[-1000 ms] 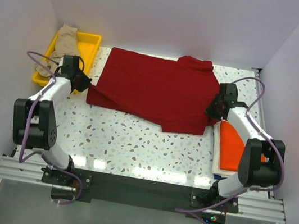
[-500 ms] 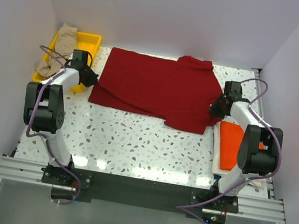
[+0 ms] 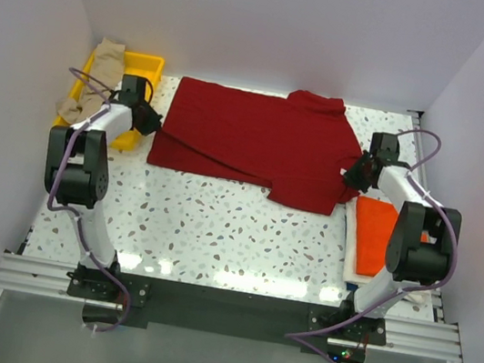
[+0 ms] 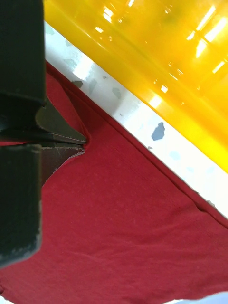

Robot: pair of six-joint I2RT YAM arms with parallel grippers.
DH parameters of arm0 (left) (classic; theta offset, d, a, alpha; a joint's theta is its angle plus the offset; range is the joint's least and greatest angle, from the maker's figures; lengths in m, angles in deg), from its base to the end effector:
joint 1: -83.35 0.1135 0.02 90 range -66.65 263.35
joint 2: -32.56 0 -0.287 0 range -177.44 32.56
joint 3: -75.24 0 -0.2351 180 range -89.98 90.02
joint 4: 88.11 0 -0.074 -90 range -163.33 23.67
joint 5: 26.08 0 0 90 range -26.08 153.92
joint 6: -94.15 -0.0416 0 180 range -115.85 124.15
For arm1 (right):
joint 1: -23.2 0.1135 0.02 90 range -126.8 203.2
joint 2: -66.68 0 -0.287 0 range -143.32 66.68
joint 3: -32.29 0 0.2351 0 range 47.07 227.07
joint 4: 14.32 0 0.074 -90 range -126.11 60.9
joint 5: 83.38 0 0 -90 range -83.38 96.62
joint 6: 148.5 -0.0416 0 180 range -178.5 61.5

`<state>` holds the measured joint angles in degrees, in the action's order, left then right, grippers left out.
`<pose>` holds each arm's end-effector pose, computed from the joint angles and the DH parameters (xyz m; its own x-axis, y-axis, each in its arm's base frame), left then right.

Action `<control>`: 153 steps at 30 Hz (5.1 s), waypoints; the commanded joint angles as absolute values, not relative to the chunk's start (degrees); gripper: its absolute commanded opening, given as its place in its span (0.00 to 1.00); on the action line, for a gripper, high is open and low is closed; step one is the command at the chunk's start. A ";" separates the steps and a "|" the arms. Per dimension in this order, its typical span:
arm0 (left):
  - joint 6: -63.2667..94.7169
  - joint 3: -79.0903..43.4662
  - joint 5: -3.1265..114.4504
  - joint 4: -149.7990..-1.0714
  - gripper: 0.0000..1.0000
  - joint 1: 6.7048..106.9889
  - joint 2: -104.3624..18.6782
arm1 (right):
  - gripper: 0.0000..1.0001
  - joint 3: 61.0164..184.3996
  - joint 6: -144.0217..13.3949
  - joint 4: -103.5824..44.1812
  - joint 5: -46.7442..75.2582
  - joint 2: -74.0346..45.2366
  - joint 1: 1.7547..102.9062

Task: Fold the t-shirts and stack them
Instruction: Fold the tshirt

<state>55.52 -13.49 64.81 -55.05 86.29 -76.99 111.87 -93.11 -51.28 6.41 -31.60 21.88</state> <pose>0.4109 0.0218 0.2199 -0.4392 -0.8047 -0.3995 -0.6473 0.5918 -0.4804 0.3491 -0.0082 0.2267 -0.6651 0.5835 -0.4660 0.4895 0.8120 0.3179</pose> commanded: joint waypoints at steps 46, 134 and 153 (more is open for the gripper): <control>57.32 -45.16 59.97 -71.22 0.53 85.37 -53.22 | 0.54 83.81 -95.32 -30.34 8.90 -16.37 29.09; 60.40 -40.59 71.75 -68.67 0.05 85.37 -63.24 | 0.58 111.05 -96.20 -42.64 9.96 -36.58 34.10; 59.69 -39.88 70.96 -67.97 0.00 85.28 -63.41 | 0.13 136.10 -97.61 -50.46 12.24 -50.12 34.01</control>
